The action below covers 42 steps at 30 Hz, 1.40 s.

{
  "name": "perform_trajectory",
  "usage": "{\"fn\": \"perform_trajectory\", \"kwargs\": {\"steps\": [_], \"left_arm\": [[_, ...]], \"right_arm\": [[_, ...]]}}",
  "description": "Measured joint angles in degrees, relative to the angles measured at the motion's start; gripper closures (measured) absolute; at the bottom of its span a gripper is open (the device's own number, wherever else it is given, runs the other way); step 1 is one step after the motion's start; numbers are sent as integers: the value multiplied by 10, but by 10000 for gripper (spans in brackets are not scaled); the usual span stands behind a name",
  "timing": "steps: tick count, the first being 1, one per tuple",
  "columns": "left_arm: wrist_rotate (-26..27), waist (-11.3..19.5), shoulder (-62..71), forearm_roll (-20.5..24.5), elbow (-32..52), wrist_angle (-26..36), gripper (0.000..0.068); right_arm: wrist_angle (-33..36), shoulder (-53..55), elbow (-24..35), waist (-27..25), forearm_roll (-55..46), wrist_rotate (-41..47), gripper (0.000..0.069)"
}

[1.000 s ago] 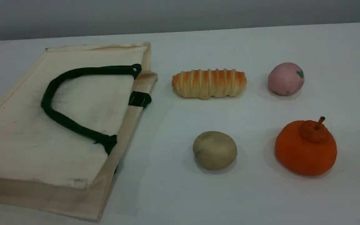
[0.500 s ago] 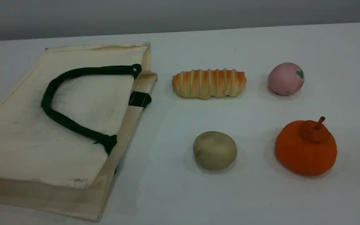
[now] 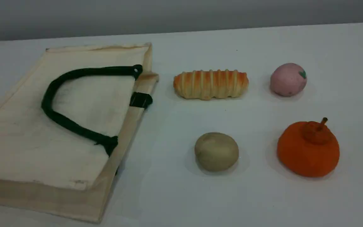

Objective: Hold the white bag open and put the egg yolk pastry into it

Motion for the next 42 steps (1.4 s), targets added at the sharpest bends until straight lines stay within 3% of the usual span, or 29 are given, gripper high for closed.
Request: {"fn": "perform_trajectory", "kwargs": {"steps": [5, 14, 22, 27, 42], "left_arm": [[2, 0, 125, 32, -77, -23, 235], [0, 0, 376, 26, -208, -7, 235], [0, 0, 528, 30, -248, -40, 235], [0, 0, 585, 30, -248, -41, 235], [-20, 0, 745, 29, -248, -124, 235]], "right_arm": [[-31, 119, -68, 1, -10, 0, 311], [-71, 331, -164, 1, -28, -2, 311], [-93, 474, -180, 1, 9, 13, 311], [-114, 504, -182, 0, 34, 15, 311], [-138, 518, -182, 0, 121, 10, 311]]}}
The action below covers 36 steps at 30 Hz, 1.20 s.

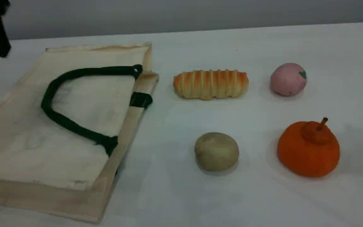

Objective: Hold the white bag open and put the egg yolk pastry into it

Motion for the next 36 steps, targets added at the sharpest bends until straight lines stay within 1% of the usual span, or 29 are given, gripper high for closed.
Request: {"fn": "perform_trajectory", "kwargs": {"steps": [5, 8, 12, 16, 23, 30, 32, 36], "left_arm": [[-8, 0, 41, 0, 0, -32, 235], [-24, 0, 58, -3, 0, -55, 235], [-28, 0, 81, -33, -1, -80, 235], [-23, 0, 107, -49, -2, -101, 235], [-23, 0, 141, -49, -3, -110, 235], [-21, -17, 165, -46, -6, -139, 235], [-21, -23, 172, -46, -9, -139, 235], [-21, -24, 177, -46, -9, -145, 235]], "right_arm": [[-4, 16, 0, 0, 0, -3, 311], [-13, 25, 0, 0, 0, -5, 311], [-18, 32, 0, 0, 0, -24, 311], [-29, 33, 0, 0, 0, -26, 311], [-37, 33, 0, 0, 0, -27, 311], [-41, 33, 0, 0, 0, -29, 311], [-41, 33, 0, 0, 0, -29, 311], [-41, 33, 0, 0, -1, -30, 311]]}}
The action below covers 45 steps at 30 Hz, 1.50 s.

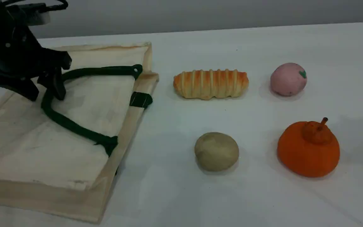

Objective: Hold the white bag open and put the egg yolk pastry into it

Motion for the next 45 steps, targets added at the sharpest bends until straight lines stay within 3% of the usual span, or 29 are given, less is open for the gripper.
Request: {"fn": "perform_trajectory", "kwargs": {"steps": [6, 16, 28, 33, 45], "left_arm": [[0, 0, 1, 3, 0, -5, 288], [0, 0, 1, 3, 0, -5, 526], [1, 0, -1, 2, -6, 8, 583], [41, 0, -14, 0, -56, 83, 645], [125, 0, -39, 0, -268, 358, 648]], "right_arm": [[-1, 0, 0, 0, -2, 0, 311], [-1, 0, 0, 0, -2, 0, 311], [-1, 0, 0, 0, -2, 0, 311], [-1, 0, 0, 0, -2, 0, 311], [1, 0, 1, 0, -2, 0, 311]]}}
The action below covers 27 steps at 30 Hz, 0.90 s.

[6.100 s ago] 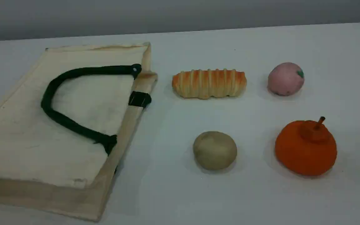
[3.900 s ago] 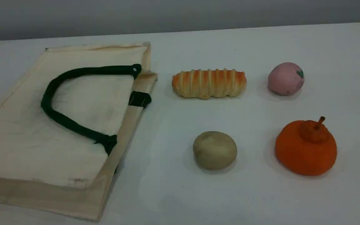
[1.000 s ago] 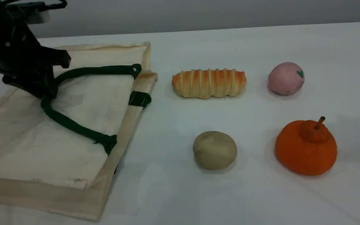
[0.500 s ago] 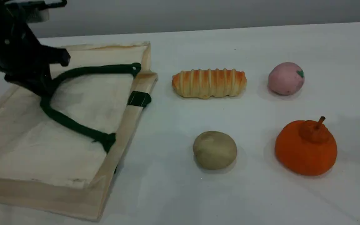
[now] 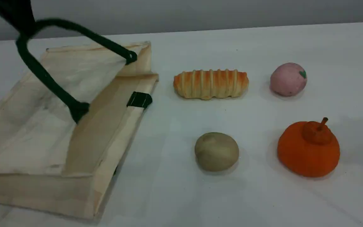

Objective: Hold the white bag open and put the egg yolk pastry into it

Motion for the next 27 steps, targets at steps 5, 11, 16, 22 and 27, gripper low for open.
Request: {"fn": "perform_trajectory", "kwargs": {"steps": [5, 11, 16, 22, 27], "left_arm": [[85, 0, -1, 0, -95, 73, 648], [162, 0, -1, -50, -173, 74, 651], [210, 0, -1, -117, -217, 74, 658], [283, -15, -1, -197, -218, 71, 671], [315, -44, -1, -192, -218, 72, 671]], "right_arm": [[0, 0, 0, 0, 0, 0, 311], [6, 0, 0, 0, -7, -2, 311], [11, 0, 0, 0, -7, -2, 311], [14, 0, 0, 0, -7, -16, 311], [17, 0, 0, 0, -7, -17, 311]]}}
